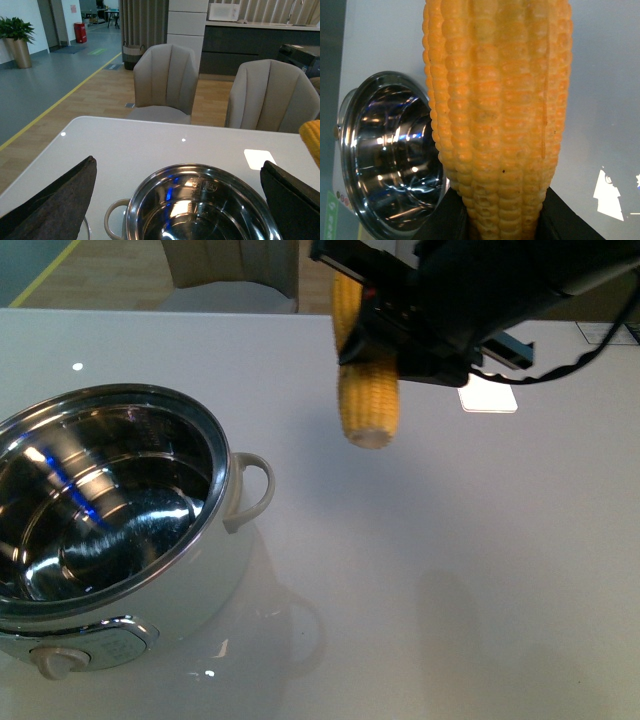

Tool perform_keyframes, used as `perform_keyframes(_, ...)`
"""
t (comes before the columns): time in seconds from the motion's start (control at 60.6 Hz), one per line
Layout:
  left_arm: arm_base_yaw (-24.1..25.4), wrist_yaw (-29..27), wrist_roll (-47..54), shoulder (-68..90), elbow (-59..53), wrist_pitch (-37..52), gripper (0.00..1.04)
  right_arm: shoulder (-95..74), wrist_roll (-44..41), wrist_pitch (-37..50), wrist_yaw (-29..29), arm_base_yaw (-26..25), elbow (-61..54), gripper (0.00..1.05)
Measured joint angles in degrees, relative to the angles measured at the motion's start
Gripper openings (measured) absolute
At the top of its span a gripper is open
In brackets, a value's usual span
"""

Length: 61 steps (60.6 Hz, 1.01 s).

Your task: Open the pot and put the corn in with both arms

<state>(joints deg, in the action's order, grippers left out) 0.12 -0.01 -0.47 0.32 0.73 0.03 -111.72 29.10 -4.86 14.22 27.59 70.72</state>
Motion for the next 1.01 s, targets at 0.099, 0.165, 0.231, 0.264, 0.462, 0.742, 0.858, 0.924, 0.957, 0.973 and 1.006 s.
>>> perform_keyframes(0.099, 0.0, 0.0, 0.0, 0.0, 0.0, 0.0, 0.98, -2.4, 1.4, -0.9, 0.3, 2.0, 3.2, 0.20)
perform_keyframes(0.165, 0.0, 0.0, 0.0, 0.0, 0.0, 0.0, 0.98, -4.0, 2.3, -1.4, 0.4, 3.1, 5.4, 0.20)
perform_keyframes(0.231, 0.0, 0.0, 0.0, 0.0, 0.0, 0.0, 0.98, -5.9, 3.4, -2.0, 0.5, 4.4, 8.0, 0.19)
perform_keyframes(0.264, 0.0, 0.0, 0.0, 0.0, 0.0, 0.0, 0.98, -6.5, 3.7, -2.2, 0.6, 4.9, 8.9, 0.19)
perform_keyframes(0.462, 0.0, 0.0, 0.0, 0.0, 0.0, 0.0, 0.98, -10.5, 6.3, -3.4, 1.4, 8.0, 13.9, 0.19)
perform_keyframes(0.742, 0.0, 0.0, 0.0, 0.0, 0.0, 0.0, 0.98, -16.3, 10.9, -3.5, 3.4, 11.2, 19.3, 0.19)
perform_keyframes(0.858, 0.0, 0.0, 0.0, 0.0, 0.0, 0.0, 0.98, -18.4, 12.6, -4.0, 3.7, 11.9, 21.4, 0.19)
perform_keyframes(0.924, 0.0, 0.0, 0.0, 0.0, 0.0, 0.0, 0.98, -19.6, 13.9, -4.2, 4.0, 12.0, 22.5, 0.19)
perform_keyframes(0.957, 0.0, 0.0, 0.0, 0.0, 0.0, 0.0, 0.98, -20.0, 14.6, -4.2, 4.2, 12.1, 23.0, 0.19)
perform_keyframes(0.973, 0.0, 0.0, 0.0, 0.0, 0.0, 0.0, 0.98, -20.4, 14.9, -4.2, 4.3, 12.1, 23.3, 0.19)
perform_keyframes(1.006, 0.0, 0.0, 0.0, 0.0, 0.0, 0.0, 0.98, -20.7, 15.1, -4.2, 4.3, 12.2, 23.6, 0.19)
